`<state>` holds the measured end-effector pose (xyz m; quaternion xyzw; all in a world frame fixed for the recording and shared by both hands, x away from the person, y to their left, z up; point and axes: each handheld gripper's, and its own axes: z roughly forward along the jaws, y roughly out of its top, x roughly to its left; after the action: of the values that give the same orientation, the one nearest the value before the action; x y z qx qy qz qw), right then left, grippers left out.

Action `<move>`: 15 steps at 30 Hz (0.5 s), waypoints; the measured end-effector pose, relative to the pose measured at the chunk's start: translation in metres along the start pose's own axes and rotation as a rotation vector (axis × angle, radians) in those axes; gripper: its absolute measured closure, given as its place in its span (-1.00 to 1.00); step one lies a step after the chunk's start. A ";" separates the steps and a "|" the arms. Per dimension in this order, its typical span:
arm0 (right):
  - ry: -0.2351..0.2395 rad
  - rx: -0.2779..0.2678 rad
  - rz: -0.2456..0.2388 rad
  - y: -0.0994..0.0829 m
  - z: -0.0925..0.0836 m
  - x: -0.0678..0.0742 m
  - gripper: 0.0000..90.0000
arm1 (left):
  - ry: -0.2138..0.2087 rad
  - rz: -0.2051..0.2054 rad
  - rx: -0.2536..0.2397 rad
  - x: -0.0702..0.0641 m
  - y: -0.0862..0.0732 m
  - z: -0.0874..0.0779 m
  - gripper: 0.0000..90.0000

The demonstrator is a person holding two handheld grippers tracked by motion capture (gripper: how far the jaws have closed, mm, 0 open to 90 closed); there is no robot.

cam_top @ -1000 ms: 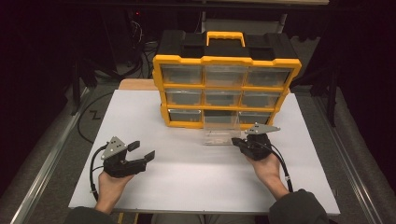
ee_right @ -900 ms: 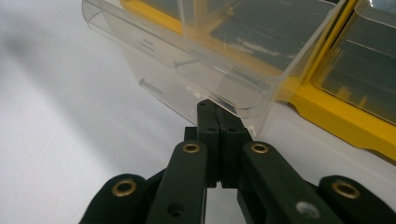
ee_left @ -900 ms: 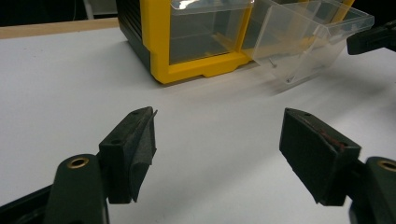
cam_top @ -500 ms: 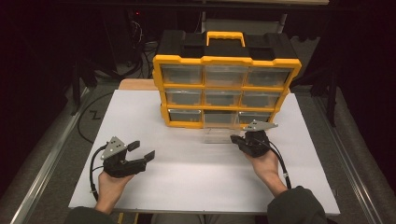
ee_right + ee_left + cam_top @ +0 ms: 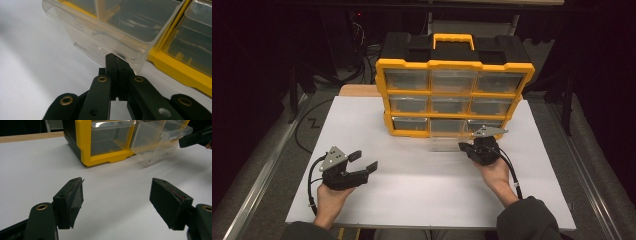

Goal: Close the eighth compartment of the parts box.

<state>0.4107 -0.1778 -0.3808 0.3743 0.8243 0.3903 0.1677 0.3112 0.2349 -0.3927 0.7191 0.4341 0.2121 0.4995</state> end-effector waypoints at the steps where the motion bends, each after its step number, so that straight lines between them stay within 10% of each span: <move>1: -0.004 0.004 0.002 0.001 0.000 0.000 1.00 | 0.001 0.003 0.001 0.000 0.000 0.000 -0.39; 15: -0.015 0.004 0.026 0.010 0.008 -0.006 1.00 | 0.005 0.005 -0.004 0.000 0.000 -0.001 -0.39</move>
<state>0.4233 -0.1740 -0.3784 0.3884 0.8187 0.3880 0.1681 0.3108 0.2354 -0.3922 0.7186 0.4332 0.2160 0.4992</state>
